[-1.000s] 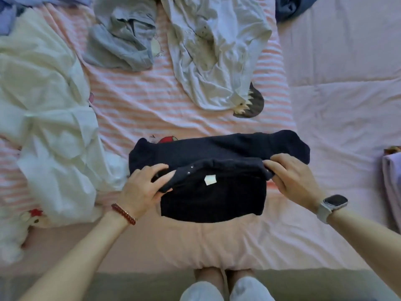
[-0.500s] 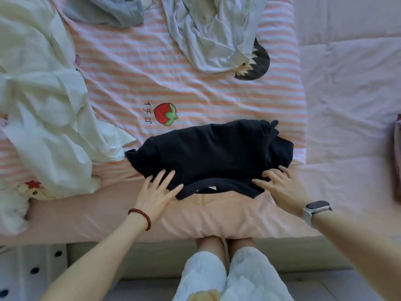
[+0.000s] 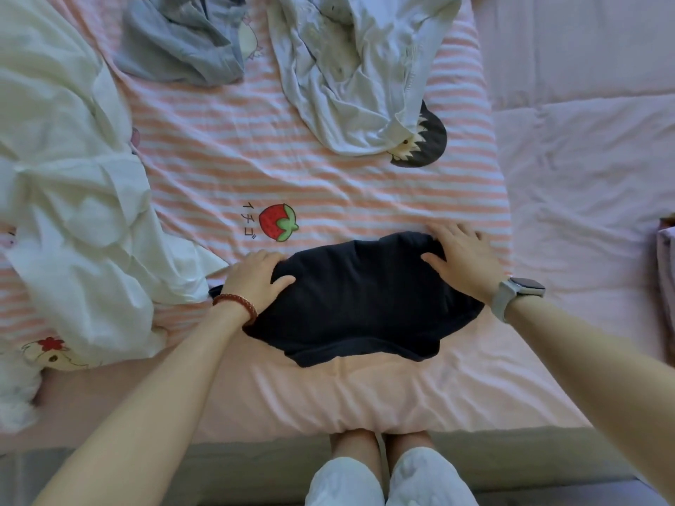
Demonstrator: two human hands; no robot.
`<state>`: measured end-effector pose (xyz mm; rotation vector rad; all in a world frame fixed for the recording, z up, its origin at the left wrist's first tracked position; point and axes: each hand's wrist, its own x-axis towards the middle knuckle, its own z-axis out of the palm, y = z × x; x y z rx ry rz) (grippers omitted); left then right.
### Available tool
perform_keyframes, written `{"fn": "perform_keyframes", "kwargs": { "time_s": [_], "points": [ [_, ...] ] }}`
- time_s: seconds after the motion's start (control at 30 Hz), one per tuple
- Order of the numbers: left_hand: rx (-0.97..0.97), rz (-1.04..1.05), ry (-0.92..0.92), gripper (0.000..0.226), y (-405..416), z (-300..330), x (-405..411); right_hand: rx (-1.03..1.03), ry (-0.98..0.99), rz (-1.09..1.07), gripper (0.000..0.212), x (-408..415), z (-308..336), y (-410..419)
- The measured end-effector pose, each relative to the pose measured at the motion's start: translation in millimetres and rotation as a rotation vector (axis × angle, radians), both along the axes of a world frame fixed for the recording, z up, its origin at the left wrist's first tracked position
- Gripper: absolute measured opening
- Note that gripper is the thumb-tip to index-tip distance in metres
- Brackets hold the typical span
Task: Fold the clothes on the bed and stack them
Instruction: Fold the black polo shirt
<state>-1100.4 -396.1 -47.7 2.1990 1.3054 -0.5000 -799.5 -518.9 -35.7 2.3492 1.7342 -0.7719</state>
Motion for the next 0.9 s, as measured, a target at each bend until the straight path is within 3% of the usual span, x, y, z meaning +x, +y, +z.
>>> {"fn": "perform_keyframes", "kwargs": {
  "time_s": [0.1, 0.2, 0.37, 0.47, 0.67, 0.77, 0.9],
  "points": [
    [-0.114, 0.092, -0.144, 0.022, 6.2, 4.1, -0.3, 0.025, 0.110, 0.068, 0.025, 7.5, -0.3, 2.2],
    [-0.228, 0.104, -0.213, 0.005, 15.1, 17.1, -4.4, 0.075, 0.282, -0.019, 0.012, 16.7, 14.7, 2.1],
    [-0.256, 0.171, -0.392, 0.018, 47.6, 70.9, -0.4, 0.272, 0.271, -0.055, 0.015, 33.6, 59.4, 21.3],
    [-0.139, 0.214, -0.462, 0.011, 80.2, 115.2, 11.0, 0.451, 0.235, -0.038, 0.027, 38.5, 99.0, 53.2],
    [0.240, 0.260, -0.732, 0.020, 149.0, 214.6, 23.6, 0.853, 0.125, -0.029, 0.040, 55.8, 190.5, 121.2],
    [0.541, 0.099, -0.783, 0.033, 159.4, 237.3, 20.3, 1.010, -0.012, 0.065, 0.031, 57.5, 213.0, 136.7],
    [0.824, -0.128, -0.649, 0.014, 145.4, 200.9, 6.5, 1.089, -0.123, 0.166, 0.012, 47.1, 188.3, 125.5]
  ]
}}
